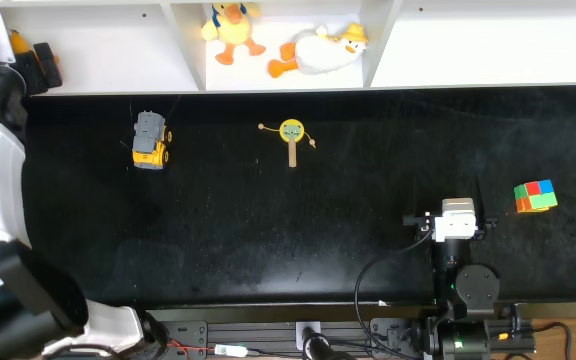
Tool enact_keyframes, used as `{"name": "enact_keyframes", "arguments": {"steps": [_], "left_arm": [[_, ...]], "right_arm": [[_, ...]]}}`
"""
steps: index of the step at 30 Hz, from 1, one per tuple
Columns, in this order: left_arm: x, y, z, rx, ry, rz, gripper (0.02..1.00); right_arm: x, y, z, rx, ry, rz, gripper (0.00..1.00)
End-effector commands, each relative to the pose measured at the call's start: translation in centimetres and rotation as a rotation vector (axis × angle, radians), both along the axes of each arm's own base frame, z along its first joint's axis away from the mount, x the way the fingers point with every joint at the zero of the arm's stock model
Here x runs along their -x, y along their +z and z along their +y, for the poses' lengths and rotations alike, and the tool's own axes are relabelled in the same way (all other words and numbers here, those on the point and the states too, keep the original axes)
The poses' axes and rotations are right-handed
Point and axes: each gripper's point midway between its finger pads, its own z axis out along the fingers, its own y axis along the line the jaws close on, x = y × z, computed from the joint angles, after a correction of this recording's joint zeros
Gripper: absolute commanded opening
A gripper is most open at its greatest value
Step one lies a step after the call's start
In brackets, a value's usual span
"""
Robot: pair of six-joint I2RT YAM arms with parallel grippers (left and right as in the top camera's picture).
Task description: Store Toys
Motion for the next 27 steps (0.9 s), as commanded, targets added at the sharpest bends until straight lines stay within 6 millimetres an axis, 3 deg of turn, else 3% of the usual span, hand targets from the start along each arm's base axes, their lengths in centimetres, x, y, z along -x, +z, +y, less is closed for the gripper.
{"name": "enact_keyframes", "arguments": {"steps": [1, 7, 11, 16, 19, 22, 27], "left_arm": [[1.8, 3.8, 0.6, -0.024, 0.024, -0.059, 0.998], [4.3, 3.5, -0.4, -0.014, 0.028, -0.036, 0.998], [7.4, 2.1, -1.9, -0.013, 0.028, -0.038, 0.998], [11.9, -2.1, -5.5, 0.058, 0.030, -0.024, 0.998], [13.6, -5.3, -8.7, 0.105, -0.023, 0.038, 0.998], [13.7, -7.7, -11.9, 0.123, -0.111, 0.104, 0.996], [12.4, -9.9, -15.9, 0.128, -0.232, 0.169, 0.998]], "right_arm": [[0.0, -0.4, -0.2, 0.000, -0.009, 0.001, 0.996], [0.0, -0.4, -0.2, 0.000, -0.009, 0.001, 0.996], [0.0, -0.4, -0.2, 0.000, -0.009, 0.001, 0.996], [0.0, -0.4, -0.2, 0.000, -0.009, 0.001, 0.996], [0.0, -0.4, -0.2, 0.000, -0.009, 0.001, 0.996], [0.0, -0.4, -0.2, 0.000, -0.009, 0.001, 0.996], [0.0, -0.4, -0.2, 0.000, -0.009, 0.001, 0.993]]}}
